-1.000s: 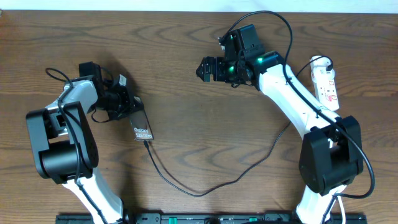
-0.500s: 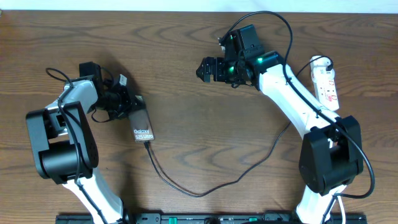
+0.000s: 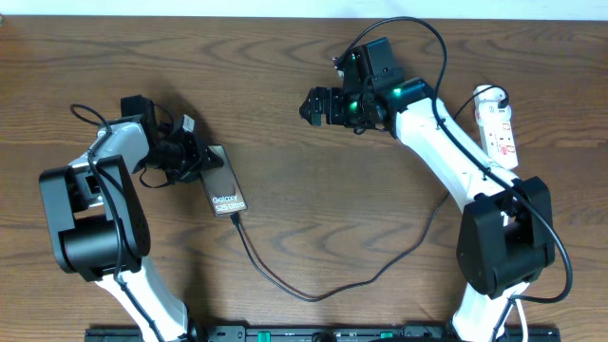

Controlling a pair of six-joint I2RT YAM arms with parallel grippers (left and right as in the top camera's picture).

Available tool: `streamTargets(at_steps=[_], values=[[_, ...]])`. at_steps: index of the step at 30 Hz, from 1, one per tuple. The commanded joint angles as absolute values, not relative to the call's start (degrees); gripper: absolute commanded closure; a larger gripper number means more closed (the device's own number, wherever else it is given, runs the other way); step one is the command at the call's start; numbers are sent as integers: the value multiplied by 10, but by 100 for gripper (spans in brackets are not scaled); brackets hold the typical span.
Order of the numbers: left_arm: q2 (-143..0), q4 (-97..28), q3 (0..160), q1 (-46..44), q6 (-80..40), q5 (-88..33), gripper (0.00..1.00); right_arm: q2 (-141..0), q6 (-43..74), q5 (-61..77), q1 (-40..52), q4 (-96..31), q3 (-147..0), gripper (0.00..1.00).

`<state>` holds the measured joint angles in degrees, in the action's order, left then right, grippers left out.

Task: Plug charger to phone and switch on socket
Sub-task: 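Lay the phone flat on the table with the left gripper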

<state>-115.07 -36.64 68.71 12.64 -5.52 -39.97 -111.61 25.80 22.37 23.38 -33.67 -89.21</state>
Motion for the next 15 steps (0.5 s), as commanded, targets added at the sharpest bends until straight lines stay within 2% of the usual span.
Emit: streamTargets(at_steps=[1,9,15], values=[[-1159,-377,684,127,-50,-348,71,-1108,248,222,237,-339,-902,1],[-1159,-404,684,127,-50,-288,65,-1108,248,222,237,-339,-902,1],[-1159,-405,684,127,-50,-286,64,-1108,248,222,237,-340,-902,1]])
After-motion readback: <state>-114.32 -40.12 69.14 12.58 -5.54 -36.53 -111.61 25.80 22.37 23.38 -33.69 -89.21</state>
